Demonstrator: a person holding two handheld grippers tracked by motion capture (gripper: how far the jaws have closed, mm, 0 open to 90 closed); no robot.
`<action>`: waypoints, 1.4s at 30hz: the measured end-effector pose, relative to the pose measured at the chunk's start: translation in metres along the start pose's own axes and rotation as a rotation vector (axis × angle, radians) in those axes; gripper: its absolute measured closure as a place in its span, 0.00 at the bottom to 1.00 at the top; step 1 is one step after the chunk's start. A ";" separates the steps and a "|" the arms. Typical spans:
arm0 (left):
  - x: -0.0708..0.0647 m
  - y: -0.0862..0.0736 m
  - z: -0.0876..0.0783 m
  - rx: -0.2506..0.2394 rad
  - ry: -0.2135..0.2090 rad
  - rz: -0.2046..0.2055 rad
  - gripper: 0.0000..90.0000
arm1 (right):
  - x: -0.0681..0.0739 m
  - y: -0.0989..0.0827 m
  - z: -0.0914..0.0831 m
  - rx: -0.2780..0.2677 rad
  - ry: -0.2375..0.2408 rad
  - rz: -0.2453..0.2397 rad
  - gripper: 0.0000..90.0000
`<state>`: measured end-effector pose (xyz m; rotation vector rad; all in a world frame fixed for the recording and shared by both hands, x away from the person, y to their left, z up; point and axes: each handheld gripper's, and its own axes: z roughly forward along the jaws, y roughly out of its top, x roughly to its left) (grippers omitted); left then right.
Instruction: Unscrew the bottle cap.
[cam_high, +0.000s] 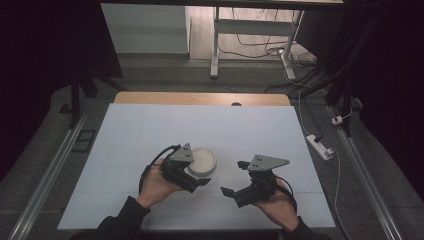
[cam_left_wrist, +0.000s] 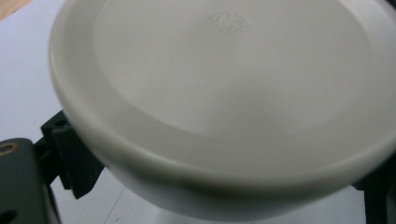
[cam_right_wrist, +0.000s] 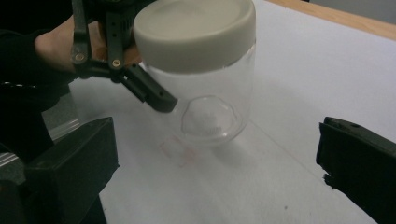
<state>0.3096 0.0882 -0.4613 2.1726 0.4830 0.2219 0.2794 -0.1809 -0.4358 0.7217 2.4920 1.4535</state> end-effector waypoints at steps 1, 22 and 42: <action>0.000 0.000 0.000 -0.002 0.000 -0.002 0.08 | 0.000 0.002 0.002 -0.005 0.003 0.001 0.00; 0.000 -0.001 0.000 0.005 -0.017 0.004 0.08 | 0.003 0.036 0.041 -0.051 0.042 -0.028 0.00; -0.002 0.002 -0.002 -0.002 -0.070 0.024 0.08 | 0.006 0.043 0.068 -0.074 0.110 -0.112 0.08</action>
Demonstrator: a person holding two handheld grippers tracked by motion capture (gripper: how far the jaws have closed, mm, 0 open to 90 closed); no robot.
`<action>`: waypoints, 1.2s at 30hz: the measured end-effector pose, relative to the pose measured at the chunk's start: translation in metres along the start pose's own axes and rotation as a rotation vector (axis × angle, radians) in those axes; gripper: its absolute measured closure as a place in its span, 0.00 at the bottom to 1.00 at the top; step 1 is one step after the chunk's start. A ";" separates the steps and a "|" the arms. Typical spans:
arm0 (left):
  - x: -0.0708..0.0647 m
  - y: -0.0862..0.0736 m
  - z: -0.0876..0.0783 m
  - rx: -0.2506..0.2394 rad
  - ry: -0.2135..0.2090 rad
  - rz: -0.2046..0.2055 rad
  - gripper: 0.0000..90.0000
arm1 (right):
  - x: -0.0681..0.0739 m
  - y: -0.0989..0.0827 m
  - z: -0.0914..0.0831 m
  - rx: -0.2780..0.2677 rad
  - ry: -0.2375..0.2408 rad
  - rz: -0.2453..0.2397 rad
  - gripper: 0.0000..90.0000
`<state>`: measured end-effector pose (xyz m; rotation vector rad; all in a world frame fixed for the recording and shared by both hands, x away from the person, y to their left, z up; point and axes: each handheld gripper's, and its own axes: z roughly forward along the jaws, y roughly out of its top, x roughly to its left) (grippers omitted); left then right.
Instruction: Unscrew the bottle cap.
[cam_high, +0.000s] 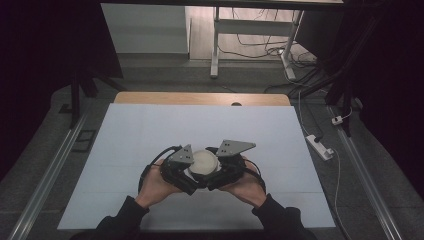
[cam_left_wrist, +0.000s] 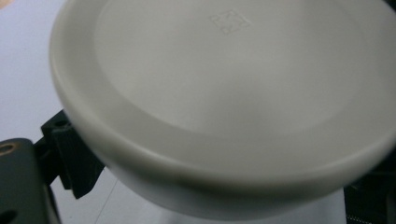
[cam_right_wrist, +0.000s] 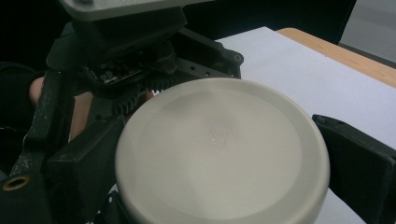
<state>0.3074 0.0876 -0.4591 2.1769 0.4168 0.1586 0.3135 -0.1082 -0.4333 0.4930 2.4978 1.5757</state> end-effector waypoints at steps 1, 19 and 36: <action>0.000 0.000 0.000 0.002 -0.004 0.001 0.08 | 0.000 0.000 0.000 -0.002 0.000 -0.006 0.08; 0.000 0.000 -0.002 0.016 -0.209 0.125 0.08 | -0.012 -0.002 -0.007 0.002 0.301 -0.087 0.08; 0.004 -0.004 -0.003 0.013 -0.111 0.076 0.08 | -0.013 0.003 -0.016 -0.053 0.165 -0.092 0.00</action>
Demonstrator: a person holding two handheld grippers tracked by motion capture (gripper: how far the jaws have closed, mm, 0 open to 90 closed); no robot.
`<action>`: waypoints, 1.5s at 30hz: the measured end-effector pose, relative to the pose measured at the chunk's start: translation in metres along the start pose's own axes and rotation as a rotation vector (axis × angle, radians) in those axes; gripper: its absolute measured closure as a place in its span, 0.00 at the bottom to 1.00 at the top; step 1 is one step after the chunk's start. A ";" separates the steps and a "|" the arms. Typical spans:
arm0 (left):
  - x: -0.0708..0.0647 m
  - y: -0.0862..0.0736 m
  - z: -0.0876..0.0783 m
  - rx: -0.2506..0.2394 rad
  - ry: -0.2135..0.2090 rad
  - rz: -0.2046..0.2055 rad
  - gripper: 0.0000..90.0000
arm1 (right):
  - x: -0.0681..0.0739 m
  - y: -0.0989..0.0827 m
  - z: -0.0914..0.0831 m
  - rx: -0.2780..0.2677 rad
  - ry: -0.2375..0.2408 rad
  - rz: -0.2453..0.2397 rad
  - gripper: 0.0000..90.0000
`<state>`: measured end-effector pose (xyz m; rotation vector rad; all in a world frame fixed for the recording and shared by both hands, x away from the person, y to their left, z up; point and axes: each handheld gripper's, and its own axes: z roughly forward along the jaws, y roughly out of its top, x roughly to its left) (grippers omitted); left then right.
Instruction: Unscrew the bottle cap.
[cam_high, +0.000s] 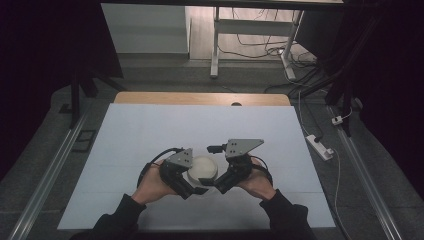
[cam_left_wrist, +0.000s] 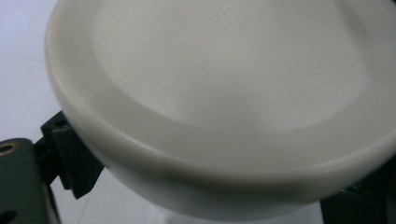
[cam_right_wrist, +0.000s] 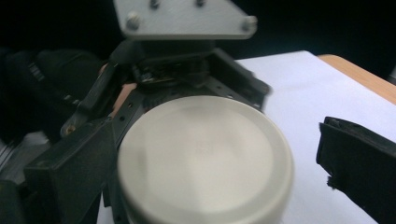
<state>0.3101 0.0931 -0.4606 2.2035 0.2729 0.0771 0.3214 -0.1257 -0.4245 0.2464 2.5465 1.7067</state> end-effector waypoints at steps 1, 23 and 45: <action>0.001 0.000 0.000 -0.004 0.012 -0.013 0.08 | 0.001 0.001 -0.001 -0.001 -0.027 0.019 0.00; -0.003 0.004 -0.001 0.000 0.088 -0.065 0.08 | 0.016 -0.005 0.017 0.029 -0.187 0.069 0.08; -0.014 0.007 -0.001 -0.012 -0.193 0.133 0.08 | 0.009 -0.006 0.001 0.039 0.260 -0.043 0.08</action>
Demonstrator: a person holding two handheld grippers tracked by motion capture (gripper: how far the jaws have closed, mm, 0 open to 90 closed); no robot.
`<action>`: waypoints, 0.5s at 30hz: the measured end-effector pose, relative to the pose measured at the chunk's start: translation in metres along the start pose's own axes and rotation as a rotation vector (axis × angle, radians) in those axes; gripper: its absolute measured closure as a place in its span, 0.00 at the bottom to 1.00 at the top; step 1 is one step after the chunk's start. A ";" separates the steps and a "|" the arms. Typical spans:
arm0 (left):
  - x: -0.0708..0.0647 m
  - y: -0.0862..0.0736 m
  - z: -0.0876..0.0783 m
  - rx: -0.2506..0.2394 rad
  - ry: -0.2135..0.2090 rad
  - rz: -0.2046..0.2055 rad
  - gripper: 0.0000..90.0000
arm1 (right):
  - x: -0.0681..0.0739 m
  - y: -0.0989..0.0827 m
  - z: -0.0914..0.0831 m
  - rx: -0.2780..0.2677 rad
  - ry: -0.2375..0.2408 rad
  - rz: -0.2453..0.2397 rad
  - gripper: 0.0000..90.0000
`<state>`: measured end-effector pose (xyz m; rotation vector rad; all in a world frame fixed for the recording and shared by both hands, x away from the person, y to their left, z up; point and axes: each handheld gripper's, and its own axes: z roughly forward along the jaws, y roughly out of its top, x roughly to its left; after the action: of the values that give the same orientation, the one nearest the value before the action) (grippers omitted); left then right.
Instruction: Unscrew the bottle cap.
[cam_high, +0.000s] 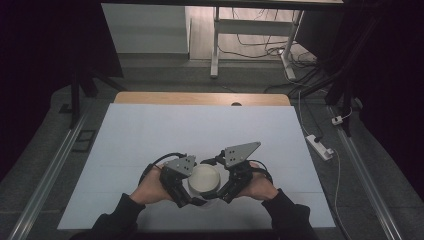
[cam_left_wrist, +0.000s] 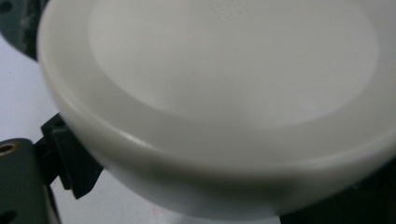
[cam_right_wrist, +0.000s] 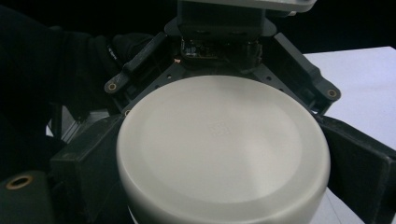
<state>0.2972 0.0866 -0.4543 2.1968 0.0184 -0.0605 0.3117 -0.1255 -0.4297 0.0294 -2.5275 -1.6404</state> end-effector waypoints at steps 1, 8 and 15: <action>0.000 0.000 0.000 -0.001 0.023 -0.013 0.08 | 0.000 0.000 0.000 0.002 -0.009 0.012 0.07; 0.007 -0.003 -0.004 -0.001 0.161 -0.110 0.08 | 0.000 0.009 -0.008 -0.031 -0.213 0.044 0.00; 0.011 -0.005 -0.007 -0.016 0.272 -0.207 0.08 | 0.000 0.009 0.001 -0.007 -0.368 0.116 0.00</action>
<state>0.3085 0.0946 -0.4548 2.1653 0.3973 0.1220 0.3123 -0.1213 -0.4222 -0.4518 -2.7169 -1.7436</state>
